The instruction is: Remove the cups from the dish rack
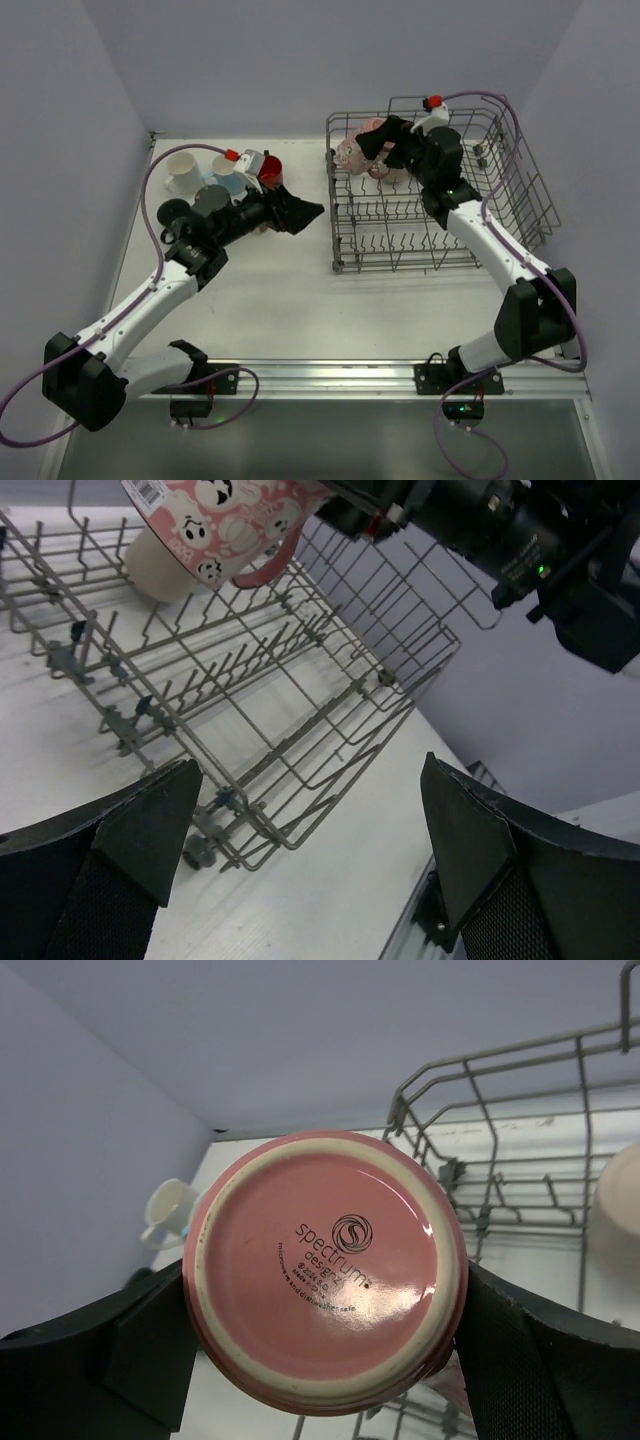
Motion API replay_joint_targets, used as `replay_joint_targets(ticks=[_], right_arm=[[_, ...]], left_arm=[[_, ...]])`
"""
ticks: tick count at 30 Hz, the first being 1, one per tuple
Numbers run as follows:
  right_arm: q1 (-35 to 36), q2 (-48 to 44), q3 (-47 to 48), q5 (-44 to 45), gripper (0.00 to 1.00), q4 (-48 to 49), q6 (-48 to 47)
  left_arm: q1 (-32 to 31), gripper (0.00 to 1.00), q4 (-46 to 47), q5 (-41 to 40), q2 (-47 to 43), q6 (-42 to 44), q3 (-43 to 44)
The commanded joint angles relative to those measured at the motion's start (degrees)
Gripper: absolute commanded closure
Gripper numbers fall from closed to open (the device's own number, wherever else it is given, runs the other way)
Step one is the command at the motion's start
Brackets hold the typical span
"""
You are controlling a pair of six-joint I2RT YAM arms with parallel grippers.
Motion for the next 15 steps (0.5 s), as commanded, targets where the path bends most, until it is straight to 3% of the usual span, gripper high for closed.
replay_joint_targets(ticks=[1, 6, 15], right_arm=[[-2.04, -9.95, -6.03, -8.98, 0.53, 14.24, 14.97], [-2.48, -16.21, -18.33, -15.06, 0.53, 24.6, 25.88], [-2.84, -16.84, -26.79, -21.92, 0.53, 37.27, 38.19]], left_arm=[[0.03, 0.0, 12.83, 5.0, 4.07, -8.98, 2.23], [0.03, 0.0, 23.11, 6.85, 10.32, -15.04, 2.75], [-0.06, 0.0, 29.1, 7.99, 15.86, -18.48, 3.54]])
